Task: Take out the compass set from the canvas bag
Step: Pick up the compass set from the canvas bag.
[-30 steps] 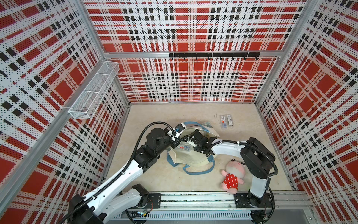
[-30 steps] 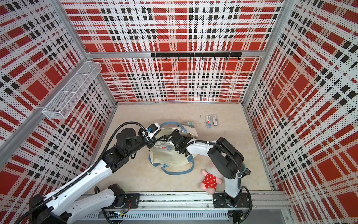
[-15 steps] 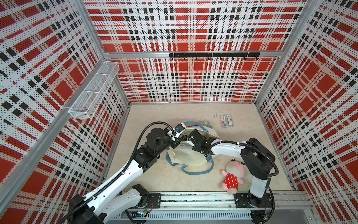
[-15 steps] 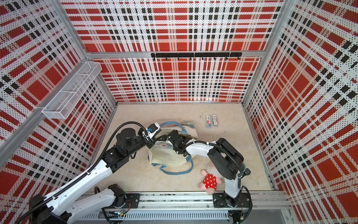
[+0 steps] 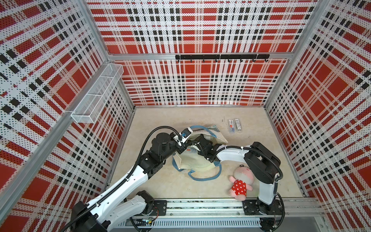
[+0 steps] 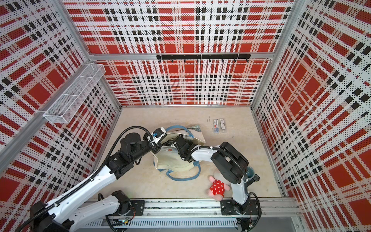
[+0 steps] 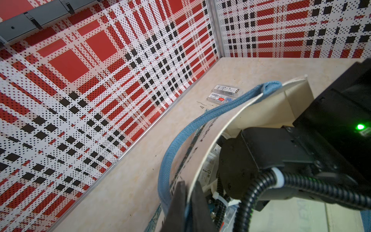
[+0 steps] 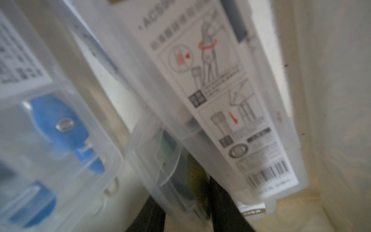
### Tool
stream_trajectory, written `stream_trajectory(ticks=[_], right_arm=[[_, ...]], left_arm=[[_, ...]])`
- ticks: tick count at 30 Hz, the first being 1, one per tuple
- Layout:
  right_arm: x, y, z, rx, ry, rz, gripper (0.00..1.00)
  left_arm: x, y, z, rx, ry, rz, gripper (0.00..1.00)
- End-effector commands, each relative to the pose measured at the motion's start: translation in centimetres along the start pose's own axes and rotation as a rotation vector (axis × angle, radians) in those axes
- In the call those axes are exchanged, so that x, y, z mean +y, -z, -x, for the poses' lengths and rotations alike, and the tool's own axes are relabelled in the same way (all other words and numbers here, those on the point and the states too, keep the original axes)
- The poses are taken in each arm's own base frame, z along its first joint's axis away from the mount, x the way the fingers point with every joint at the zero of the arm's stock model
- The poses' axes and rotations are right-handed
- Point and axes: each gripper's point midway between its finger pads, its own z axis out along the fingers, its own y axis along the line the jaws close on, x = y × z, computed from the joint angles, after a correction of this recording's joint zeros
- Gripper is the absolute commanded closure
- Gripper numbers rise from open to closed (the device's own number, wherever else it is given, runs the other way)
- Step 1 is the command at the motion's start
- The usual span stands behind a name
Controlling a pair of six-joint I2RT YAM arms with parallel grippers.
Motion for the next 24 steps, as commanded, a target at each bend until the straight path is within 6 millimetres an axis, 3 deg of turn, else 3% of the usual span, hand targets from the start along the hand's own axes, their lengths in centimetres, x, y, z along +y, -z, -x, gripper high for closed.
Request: stream_trajectory(ticks=[1, 9, 24], right_arm=[[-0.9, 1.2, 1.0, -0.042, -0.032, -0.015, 0.70], [-1.6, 4.5, 2.2, -0.098, -0.054, 0.053, 0.82], [0.2, 13.7, 5.7, -0.331, -0.114, 0.313, 0.84]], left_arm=[[1.1, 1.1, 3.6, -0.136, 0.003, 0.033, 1.00], [1.2, 0.9, 3.9, -0.140, 0.006, 0.035, 1.00], [2.7, 1.5, 4.6, -0.161, 0.021, 0.116, 1.00]])
